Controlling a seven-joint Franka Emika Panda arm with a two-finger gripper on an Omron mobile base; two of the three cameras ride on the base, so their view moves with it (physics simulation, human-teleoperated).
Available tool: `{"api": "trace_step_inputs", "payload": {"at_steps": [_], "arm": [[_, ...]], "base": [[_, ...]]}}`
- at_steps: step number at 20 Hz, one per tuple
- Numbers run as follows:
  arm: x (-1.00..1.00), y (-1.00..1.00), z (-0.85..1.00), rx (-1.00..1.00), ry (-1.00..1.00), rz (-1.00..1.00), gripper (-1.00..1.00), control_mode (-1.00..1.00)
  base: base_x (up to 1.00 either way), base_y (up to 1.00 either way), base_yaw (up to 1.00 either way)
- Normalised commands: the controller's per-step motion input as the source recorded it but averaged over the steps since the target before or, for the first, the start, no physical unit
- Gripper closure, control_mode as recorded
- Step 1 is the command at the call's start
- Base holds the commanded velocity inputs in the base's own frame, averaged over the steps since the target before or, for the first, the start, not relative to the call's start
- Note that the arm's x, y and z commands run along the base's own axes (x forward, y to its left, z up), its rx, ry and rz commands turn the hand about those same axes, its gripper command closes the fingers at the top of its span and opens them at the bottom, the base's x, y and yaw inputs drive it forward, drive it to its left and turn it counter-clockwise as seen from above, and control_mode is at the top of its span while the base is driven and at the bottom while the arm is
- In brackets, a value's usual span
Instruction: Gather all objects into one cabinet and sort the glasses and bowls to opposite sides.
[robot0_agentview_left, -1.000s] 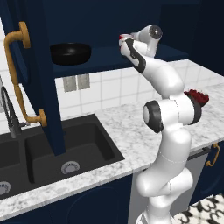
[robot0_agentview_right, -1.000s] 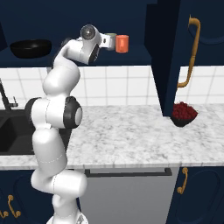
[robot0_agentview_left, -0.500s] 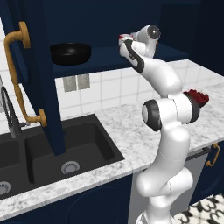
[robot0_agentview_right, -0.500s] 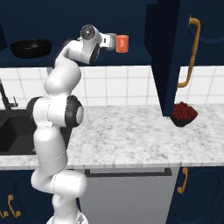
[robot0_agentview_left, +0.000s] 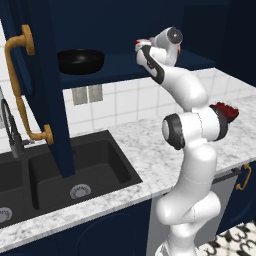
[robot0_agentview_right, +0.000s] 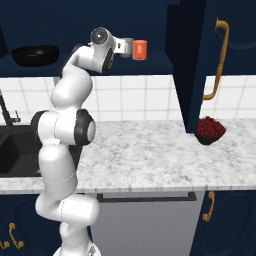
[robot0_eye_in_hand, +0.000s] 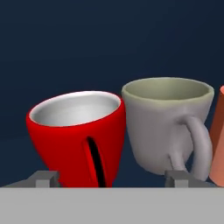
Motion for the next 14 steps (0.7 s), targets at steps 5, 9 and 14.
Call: {"api": "trace_step_inputs", "payload": {"at_steps": [5,9,14], "arm": [[-0.67,0.00,0.00,0.00,-0.02,0.00,-1.00,-1.00],[-0.77,0.13,0.00,0.00,-0.05,0.00,-1.00,-1.00],[-0.67,0.39,0.02,0.00,-0.06,0.00,-1.00,-1.00]], "base": [[0.00,0.00,0.00],[0.00,0.00,0.00],[0.00,0.00,0.00]]}}
